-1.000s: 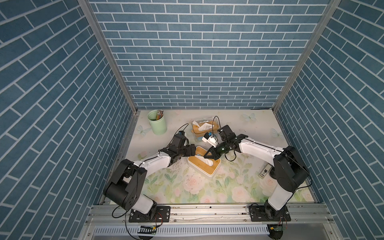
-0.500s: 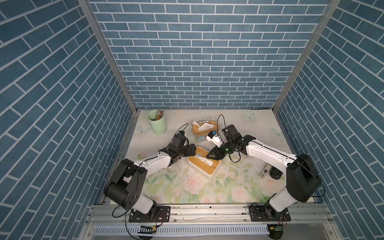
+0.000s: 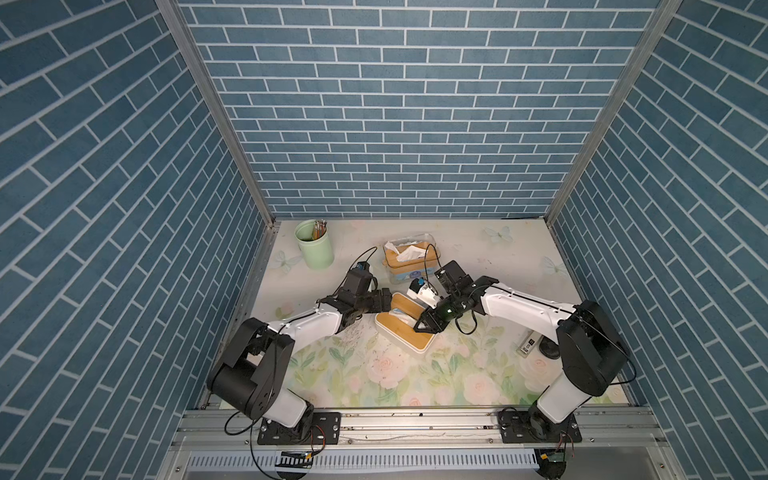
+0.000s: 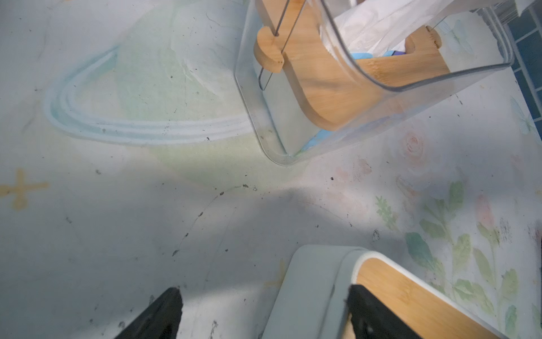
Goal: Put the tissue paper into the tissue box
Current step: Pull the paper towel from the tissue box.
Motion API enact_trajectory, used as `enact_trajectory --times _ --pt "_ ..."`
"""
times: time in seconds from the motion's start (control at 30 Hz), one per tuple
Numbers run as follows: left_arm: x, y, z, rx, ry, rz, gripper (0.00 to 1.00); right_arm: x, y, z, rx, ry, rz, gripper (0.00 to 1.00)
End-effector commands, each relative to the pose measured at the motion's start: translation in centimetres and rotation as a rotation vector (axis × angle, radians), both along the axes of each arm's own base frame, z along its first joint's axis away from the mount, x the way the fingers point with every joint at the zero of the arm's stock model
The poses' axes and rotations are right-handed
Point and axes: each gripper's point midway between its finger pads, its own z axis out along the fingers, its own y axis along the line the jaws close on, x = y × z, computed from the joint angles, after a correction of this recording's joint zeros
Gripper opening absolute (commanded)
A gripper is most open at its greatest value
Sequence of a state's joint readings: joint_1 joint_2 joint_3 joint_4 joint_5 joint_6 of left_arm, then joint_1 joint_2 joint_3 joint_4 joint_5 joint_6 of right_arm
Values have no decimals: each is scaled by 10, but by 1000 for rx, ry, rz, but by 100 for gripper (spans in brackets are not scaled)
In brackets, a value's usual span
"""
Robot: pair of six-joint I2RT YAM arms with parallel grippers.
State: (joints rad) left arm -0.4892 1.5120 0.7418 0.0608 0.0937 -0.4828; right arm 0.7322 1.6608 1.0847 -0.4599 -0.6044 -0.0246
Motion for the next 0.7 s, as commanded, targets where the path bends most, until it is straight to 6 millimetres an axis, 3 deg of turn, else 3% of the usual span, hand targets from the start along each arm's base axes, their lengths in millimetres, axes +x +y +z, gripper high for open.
enact_trajectory --times 0.0,0.17,0.33,0.67 --pt "-9 11 -15 50 53 16 93 -12 6 5 59 38 55 23" --pt "-10 11 -14 48 53 18 93 -24 18 21 180 87 103 8" --pt "-10 12 -14 52 52 18 93 -30 18 22 208 116 115 1" --pt "-11 12 -16 48 57 20 93 -29 18 34 258 125 114 0"
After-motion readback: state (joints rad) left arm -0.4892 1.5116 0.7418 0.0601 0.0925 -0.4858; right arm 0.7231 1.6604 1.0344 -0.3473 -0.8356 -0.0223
